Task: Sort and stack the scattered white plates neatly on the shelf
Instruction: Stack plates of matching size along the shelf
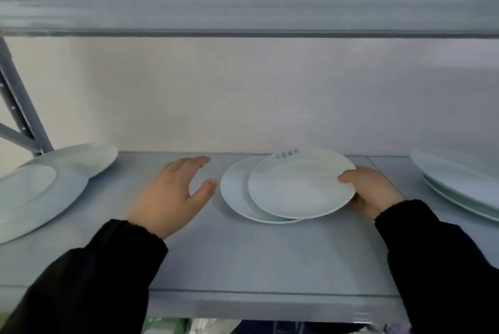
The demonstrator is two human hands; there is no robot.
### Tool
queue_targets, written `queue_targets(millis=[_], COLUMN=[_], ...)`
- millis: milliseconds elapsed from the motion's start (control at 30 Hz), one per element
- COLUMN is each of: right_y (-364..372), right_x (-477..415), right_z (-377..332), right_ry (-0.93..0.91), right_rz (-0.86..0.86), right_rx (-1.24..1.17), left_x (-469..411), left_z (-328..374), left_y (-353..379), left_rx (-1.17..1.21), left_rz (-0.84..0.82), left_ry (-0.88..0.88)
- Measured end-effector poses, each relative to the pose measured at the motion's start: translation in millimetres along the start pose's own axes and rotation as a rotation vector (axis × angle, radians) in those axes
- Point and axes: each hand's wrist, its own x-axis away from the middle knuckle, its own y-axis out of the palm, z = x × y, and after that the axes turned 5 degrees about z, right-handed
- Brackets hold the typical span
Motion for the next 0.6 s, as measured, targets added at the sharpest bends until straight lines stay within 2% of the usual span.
queue_targets(millis=[100, 233, 433, 600], right_y=[1, -3, 2, 2], right_x=[2, 0, 17, 26], right_z=[0, -1, -11, -11], right_ry=[-0.032, -0.218, -0.402, -0.549], right_rz=[0.014, 0.052, 0.072, 0.080], right_rx=[0.116, 0.372, 0.460, 0.702], left_x=[-3, 0, 0, -1], left_z=[12, 4, -8, -9], left_y=[26, 41, 46, 46], left_rx=[0.063, 0.087, 0.071, 0.049], left_rz=[-0.001, -0.020, -0.048, -0.049], left_ry=[0.007, 0.036, 0.023, 0.028])
